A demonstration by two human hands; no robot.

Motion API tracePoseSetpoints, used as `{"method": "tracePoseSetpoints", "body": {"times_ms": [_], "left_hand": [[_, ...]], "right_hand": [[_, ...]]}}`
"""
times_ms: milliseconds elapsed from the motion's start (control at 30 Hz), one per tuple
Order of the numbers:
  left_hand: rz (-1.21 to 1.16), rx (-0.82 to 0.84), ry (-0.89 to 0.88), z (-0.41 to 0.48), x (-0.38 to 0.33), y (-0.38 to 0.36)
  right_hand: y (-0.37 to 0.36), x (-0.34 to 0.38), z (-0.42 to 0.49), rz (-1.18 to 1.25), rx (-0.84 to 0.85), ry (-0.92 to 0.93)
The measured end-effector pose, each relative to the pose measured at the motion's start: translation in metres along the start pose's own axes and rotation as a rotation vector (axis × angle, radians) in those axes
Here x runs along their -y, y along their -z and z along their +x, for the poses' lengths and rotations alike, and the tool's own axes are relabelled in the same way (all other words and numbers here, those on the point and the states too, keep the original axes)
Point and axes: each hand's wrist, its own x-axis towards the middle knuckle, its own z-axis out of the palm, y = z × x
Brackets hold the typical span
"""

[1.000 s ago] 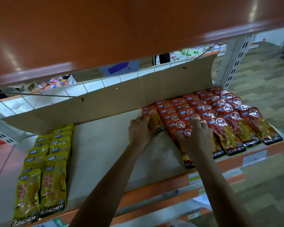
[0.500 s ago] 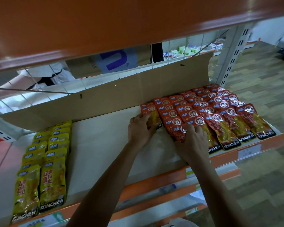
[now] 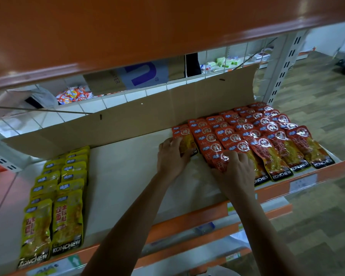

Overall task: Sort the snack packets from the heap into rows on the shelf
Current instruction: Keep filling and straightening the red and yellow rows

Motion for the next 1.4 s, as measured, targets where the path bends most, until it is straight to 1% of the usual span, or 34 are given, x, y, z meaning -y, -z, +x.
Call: {"method": "tracePoseSetpoints", "body": {"times_ms": [100,167,300,433,533,633,700,767,867,1000,1267,1333,1400], "left_hand": [[0.025,-0.012,-0.019,-0.007,0.001,0.004],[0.040,-0.023,-0.048,-0.015,0.004,0.009],[0.152,-0.052,-0.061,-0.034,0.022,0.031],[0.257,-0.113,-0.045,-0.052,0.052,0.071],[0.339,-0.163,0.014,-0.068,0.082,0.106],[0.361,-0.217,0.085,-0.089,0.119,0.144],[0.387,-0.221,0.126,-0.105,0.148,0.168],[0.404,-0.215,0.164,-0.123,0.179,0.193],[0.401,-0.252,0.243,-0.148,0.230,0.230],[0.416,-0.288,0.376,-0.180,0.297,0.274],[0.428,-0.294,0.618,-0.237,0.415,0.348],[0.425,-0.306,0.657,-0.245,0.440,0.364],[0.440,-0.329,0.671,-0.251,0.465,0.377]], "right_hand": [[-0.003,0.013,-0.003,0.025,-0.055,0.057],[-0.007,0.026,-0.006,0.064,-0.054,0.118],[-0.024,0.059,-0.017,0.119,0.034,0.251],[-0.045,0.102,-0.033,0.145,0.119,0.363],[-0.065,0.140,-0.049,0.126,0.190,0.470],[-0.087,0.184,-0.074,0.143,0.242,0.544],[-0.102,0.214,-0.095,0.147,0.267,0.588],[-0.119,0.246,-0.118,0.154,0.278,0.621],[-0.145,0.295,-0.157,0.164,0.304,0.653],[-0.185,0.358,-0.207,0.138,0.383,0.759],[-0.246,0.457,-0.299,0.125,0.499,0.846],[-0.261,0.478,-0.312,0.122,0.523,0.906],[-0.275,0.498,-0.322,0.092,0.577,1.004]]}}
